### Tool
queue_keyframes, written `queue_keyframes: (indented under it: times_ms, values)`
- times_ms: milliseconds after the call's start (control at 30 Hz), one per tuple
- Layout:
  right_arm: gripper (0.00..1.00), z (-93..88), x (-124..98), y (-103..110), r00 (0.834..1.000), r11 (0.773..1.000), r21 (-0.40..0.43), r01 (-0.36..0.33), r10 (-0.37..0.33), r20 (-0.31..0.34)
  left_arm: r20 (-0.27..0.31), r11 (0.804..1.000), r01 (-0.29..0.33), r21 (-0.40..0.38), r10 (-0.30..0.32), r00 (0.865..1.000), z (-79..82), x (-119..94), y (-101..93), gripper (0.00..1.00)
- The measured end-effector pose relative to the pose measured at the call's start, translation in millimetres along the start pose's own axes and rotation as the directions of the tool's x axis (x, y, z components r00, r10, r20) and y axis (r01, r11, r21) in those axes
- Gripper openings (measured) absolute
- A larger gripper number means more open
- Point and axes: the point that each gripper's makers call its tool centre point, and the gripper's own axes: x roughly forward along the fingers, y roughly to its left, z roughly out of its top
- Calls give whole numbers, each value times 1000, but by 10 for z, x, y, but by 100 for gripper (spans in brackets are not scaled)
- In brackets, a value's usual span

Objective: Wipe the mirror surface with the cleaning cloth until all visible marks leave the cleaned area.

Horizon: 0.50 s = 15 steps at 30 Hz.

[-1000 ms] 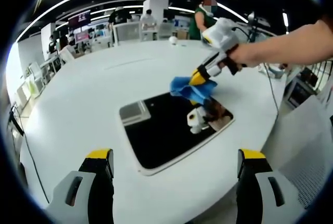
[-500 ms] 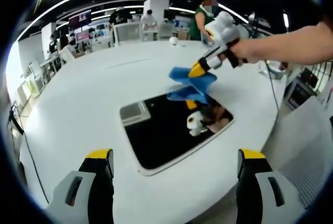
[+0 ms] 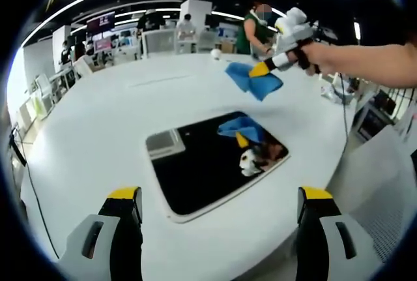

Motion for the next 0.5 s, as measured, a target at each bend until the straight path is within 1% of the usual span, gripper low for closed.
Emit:
queue_keyframes:
  times_ms: [67,267,367,500]
  values:
    - [1,-44,-52,-28,1000,1000,13,3,-3,2,-3,1000,3,2,-3,1000,-7,4,-10,100]
    - [1,-250,-226,-124,999,997,66,51,-51,-13,-1,1000,5,4,-5,1000,0,-2,-27,100]
    - [1,-343,-275,-188,997,991,105,80,-78,-22,2,1000,4,2,-4,1000,6,-5,-27,100]
    - [1,-442,-322,-190,995,981,168,95,-92,-25,3,1000,2,5,-2,1000,4,-9,-27,100]
